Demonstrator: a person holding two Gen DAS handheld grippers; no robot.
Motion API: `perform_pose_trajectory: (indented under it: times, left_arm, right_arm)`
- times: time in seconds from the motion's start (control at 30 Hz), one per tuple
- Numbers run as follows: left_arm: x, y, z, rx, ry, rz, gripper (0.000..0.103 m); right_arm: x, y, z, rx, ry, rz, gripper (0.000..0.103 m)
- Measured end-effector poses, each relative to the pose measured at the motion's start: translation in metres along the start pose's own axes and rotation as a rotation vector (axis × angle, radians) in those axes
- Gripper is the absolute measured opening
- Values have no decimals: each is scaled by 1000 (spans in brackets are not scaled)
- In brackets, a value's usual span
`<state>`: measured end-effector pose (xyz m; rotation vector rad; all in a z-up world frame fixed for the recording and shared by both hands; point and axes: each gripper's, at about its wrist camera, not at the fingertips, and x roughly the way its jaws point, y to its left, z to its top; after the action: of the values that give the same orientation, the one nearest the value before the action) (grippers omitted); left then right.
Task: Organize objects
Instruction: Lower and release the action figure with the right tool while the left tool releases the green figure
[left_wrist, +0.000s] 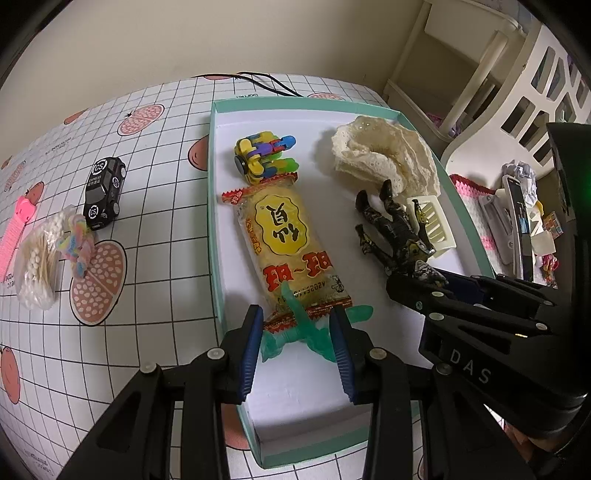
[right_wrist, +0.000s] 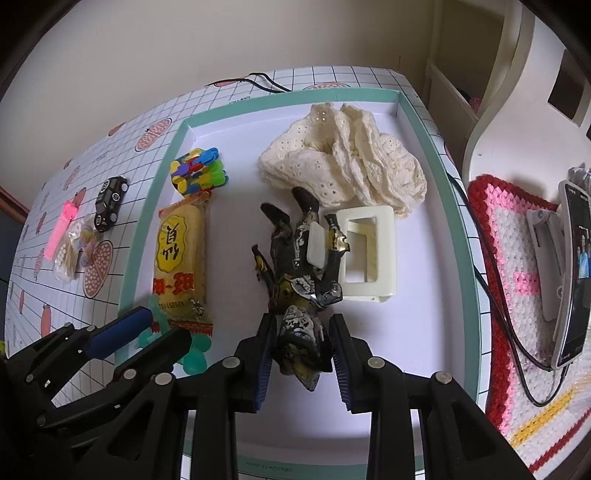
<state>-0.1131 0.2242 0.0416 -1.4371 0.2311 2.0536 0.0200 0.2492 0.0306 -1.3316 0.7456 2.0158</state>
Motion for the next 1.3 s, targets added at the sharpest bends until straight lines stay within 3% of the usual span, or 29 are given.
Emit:
perform_pose_trajectory:
  times: [0.4, 0.87, 0.93, 1.07, 1.17, 1.3]
  left_arm:
    - [-7, 7, 6, -25, 8, -16, 40]
    - [-28, 18, 18, -61, -68, -14, 41]
    - [-27, 21, 19, -73, -67, -1, 49]
    - [-26, 25, 18, -89, -63, 6, 50]
    - [-26, 27, 16, -104, -66, 12, 52]
    - [-27, 33, 15, -129, -68, 21, 64]
  right_arm:
    - [-9, 2, 2, -16, -10, 0, 36]
    - [-35, 9, 6, -28, -74, 2, 36]
    - [-35, 9, 6, -26, -74, -2, 36]
    - [-34, 8, 6, -21, -72, -7, 36]
    - [-34, 6, 7, -15, -78, -7, 44]
    - [-35, 6, 7, -9, -83, -10, 51]
